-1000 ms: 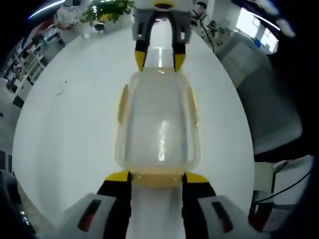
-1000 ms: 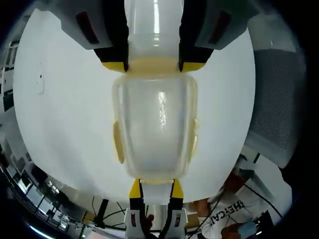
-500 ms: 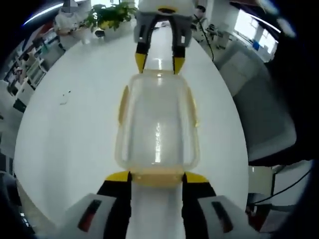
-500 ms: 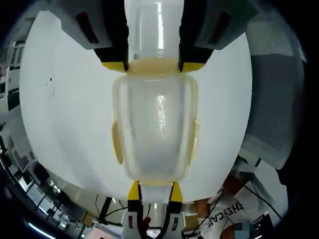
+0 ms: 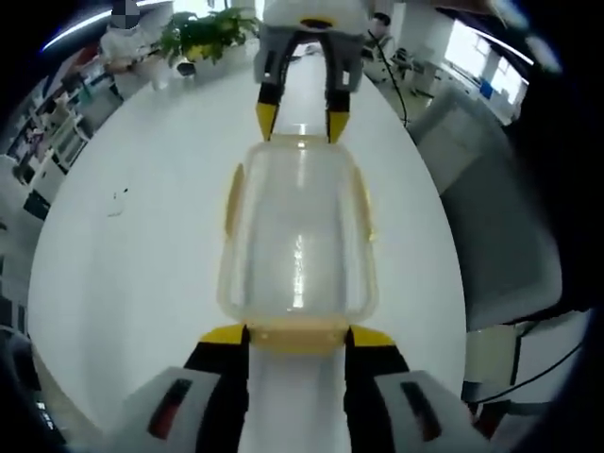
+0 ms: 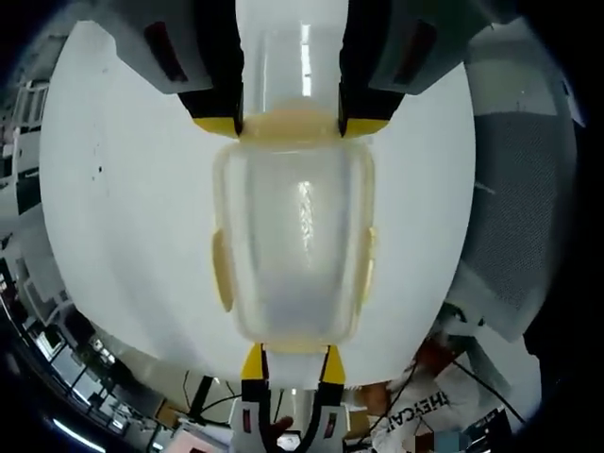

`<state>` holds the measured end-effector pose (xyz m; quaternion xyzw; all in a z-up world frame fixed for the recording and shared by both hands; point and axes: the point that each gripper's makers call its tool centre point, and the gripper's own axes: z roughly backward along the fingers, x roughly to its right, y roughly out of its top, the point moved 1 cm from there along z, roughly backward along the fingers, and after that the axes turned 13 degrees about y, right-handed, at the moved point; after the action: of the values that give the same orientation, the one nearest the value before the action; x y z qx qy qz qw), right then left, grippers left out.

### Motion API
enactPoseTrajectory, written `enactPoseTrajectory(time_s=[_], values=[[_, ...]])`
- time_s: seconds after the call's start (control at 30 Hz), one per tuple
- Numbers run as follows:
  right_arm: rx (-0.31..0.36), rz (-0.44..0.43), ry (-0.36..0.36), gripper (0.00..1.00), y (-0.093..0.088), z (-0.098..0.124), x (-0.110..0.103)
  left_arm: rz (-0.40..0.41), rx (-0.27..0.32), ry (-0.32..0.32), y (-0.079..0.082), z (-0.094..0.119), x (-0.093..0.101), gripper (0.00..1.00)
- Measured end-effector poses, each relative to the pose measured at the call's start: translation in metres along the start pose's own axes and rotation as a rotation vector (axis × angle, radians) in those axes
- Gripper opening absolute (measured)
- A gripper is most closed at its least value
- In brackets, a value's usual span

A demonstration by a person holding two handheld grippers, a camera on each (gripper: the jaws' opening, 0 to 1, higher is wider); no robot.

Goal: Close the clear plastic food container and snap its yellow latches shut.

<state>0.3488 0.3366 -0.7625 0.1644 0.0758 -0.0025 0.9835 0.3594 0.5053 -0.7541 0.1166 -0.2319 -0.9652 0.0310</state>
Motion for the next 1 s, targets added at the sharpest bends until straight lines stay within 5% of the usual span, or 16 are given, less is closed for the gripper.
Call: enactPoseTrajectory(time_s=[1.0], values=[[-0.010,0.008,0.022,0.36,-0.127,0.032,-0.013,0.016,-0.032,0.009,0.113,-0.058,0.030,0.34]])
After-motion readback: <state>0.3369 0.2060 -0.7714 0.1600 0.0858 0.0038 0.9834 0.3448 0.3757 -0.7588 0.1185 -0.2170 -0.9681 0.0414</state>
